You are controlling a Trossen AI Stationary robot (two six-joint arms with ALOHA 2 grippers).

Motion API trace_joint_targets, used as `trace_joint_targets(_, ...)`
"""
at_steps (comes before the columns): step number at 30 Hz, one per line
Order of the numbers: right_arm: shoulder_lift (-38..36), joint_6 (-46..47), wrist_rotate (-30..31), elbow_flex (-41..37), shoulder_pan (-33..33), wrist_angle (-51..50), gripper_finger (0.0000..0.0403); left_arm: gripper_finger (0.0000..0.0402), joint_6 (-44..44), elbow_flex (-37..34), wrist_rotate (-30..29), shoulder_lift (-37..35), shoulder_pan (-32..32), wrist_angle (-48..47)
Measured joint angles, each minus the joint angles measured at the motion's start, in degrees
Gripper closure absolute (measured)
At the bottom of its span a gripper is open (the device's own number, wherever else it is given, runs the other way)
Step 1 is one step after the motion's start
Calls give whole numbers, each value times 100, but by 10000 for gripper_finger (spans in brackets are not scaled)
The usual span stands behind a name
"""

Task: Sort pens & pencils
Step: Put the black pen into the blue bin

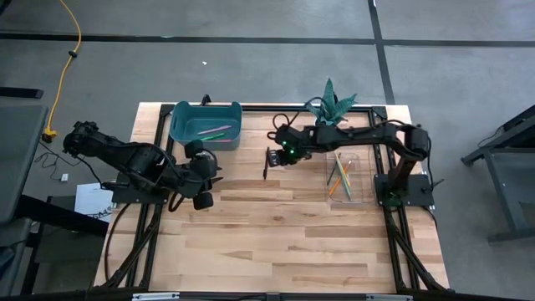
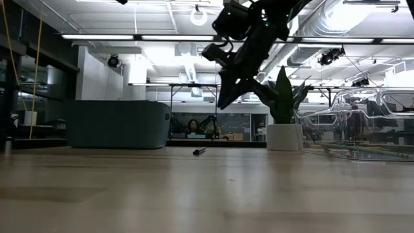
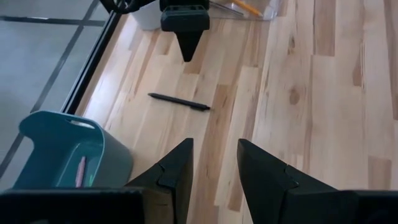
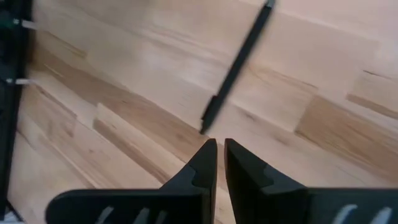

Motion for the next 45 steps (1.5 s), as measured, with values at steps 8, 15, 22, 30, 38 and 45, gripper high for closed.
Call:
trace_joint_targets(8,127,175,60,246,-3,57,381,291,15,0,-2,0,1,-126)
trace_joint_targets(15,125,136,94,246,10,132,381,291,0,0,-2,1,1,-89)
trace_joint_targets(22,125,114,102,246,26,291,381,291,2,3,14,134,0,-103)
trace_joint_targets(30,125,104,102,246,26,293,381,291,-102,2,542,164,-2,-157)
trace_joint_targets(38,125,27,112,246,31,354,381,291,-324,2,888,164,1,-69)
trace_joint_targets(45,-118,-156,198,244,54,381,381,291,200,-18,1138,240,237,-124)
